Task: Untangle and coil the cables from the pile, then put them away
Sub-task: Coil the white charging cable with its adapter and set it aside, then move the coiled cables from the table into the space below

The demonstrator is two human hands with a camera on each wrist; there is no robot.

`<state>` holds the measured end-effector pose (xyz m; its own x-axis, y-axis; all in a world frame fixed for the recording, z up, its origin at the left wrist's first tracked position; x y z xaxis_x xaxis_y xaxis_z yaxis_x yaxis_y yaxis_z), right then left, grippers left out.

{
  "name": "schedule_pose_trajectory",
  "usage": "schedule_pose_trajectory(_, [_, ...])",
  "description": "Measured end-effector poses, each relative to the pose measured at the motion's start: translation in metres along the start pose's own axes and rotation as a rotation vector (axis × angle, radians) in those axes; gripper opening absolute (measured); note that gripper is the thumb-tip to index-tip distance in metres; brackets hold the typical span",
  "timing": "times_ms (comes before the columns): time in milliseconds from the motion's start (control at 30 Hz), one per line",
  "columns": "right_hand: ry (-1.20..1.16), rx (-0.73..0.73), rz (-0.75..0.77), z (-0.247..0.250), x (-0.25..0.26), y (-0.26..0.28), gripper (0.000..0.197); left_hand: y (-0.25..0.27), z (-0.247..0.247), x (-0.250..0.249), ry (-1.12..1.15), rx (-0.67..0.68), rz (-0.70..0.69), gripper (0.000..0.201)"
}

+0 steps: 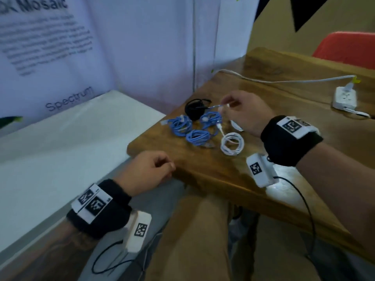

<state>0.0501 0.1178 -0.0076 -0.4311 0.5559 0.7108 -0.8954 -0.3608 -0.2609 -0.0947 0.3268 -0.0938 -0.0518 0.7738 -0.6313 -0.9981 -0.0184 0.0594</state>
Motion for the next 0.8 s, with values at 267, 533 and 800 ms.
schedule_pose_trajectory(267, [0.203, 0.447, 0.498, -0.164, 0.141, 0.066, 0.031, 0.058, -0.032, 0.202, -0.432, 0.025, 0.4, 0.028])
schedule_pose_trajectory(533, [0.317, 0.814, 0.414, -0.291, 0.142, 0.1, 0.044, 0.097, -0.087, 0.274, -0.381, 0.19, 0.635, 0.054])
schedule_pose_trajectory(800, [0.456, 0.873, 0.334, -0.327, 0.111, 0.1, 0.066, 0.109, -0.098, 0.266, -0.411, 0.288, 0.61, 0.072])
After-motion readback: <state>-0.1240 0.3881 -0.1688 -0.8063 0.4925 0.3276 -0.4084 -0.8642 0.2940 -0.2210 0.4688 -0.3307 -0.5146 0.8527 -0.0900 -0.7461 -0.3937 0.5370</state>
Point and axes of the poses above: each hand's wrist, its own y-axis away from the middle knuckle, its own z-axis out of the back of the hand, x = y × z, the point moved 10 cm from there along -y, towards the middle knuckle, and after that the axes turned 8 degrees about -y, right-handed, at the moved point
